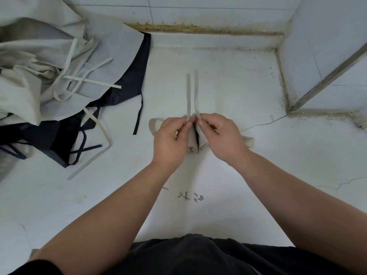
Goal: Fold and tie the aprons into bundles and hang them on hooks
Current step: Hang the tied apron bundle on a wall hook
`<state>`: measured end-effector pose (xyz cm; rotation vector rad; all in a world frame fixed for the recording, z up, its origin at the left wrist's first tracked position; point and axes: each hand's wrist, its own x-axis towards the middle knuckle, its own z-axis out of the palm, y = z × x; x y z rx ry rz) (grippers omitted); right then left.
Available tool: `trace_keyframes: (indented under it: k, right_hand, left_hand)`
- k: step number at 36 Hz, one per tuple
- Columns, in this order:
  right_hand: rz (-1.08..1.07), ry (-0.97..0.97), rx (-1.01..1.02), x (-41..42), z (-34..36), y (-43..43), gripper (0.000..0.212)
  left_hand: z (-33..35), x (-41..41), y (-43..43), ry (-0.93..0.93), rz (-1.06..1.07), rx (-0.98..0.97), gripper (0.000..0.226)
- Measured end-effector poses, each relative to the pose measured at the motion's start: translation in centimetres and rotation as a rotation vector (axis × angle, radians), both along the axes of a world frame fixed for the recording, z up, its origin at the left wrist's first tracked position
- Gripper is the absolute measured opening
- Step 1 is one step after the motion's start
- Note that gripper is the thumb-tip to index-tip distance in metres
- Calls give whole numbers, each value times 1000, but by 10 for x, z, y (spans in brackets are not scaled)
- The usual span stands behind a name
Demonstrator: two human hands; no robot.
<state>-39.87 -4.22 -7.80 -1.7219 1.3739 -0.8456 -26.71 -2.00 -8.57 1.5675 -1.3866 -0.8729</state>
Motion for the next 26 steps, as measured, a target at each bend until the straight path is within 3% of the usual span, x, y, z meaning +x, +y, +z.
trace_keyframes:
  k: [7,14,20,26]
  right_hand:
    - [-54,-120,106,3,-2,1,18]
    - [49,-243,195,3,0,3,16]
    - [73,-95,167,5,3,0,11]
    - [-22,-120,200,5,2,-3,8]
  left_hand:
    - [5,3,-4,175,83,97,15]
    - [6,5,-2,406,72,186,23]
    - [6,8,-2,313,-23,169,24]
    - [3,8,0,253,-2,157,7]
